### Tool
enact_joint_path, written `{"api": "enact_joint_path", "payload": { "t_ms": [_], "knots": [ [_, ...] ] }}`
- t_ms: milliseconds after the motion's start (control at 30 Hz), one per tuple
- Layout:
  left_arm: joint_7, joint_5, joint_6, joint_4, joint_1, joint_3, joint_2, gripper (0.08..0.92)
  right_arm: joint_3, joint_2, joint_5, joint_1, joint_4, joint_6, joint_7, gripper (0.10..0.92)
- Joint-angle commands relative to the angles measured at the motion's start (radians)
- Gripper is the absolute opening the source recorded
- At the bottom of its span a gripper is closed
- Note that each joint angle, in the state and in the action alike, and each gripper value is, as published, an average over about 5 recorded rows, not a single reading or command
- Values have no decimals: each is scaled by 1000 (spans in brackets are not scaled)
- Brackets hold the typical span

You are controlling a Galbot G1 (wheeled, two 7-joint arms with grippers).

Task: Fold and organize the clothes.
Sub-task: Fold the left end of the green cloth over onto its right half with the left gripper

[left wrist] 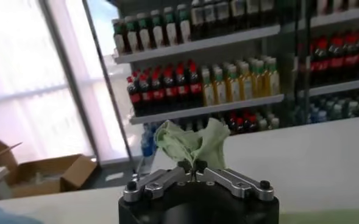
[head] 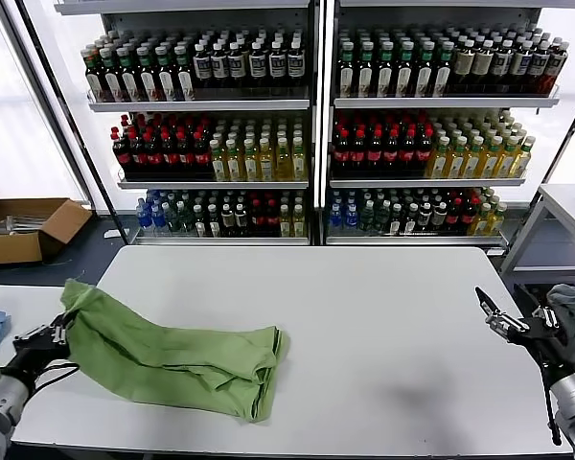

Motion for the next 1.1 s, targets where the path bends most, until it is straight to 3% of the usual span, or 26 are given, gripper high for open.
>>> {"api": "enact_joint_path", "payload": {
  "t_ms": [33, 367, 867, 967, 1100],
  "knots": [
    [-101, -85, 44, -242, -17, 237, -74, 88, -13, 10, -12, 0, 4, -1, 0, 823],
    [-73, -5, 41, -107, -76, 462, -176, 88, -18, 24, -24, -5, 10, -1, 0, 823],
    [-37, 59, 40, 27, -132, 650, -265, 88, -11, 23, -25, -3, 7, -5, -2, 823],
    [-38, 93, 39, 27, -115, 677, -284, 112, -10, 26, -24, -4, 8, -7, -2, 823],
    [-68, 111, 32, 24, -116, 695, -309, 207, -10, 33, -23, -5, 14, -13, -2, 823]
  ]
}}
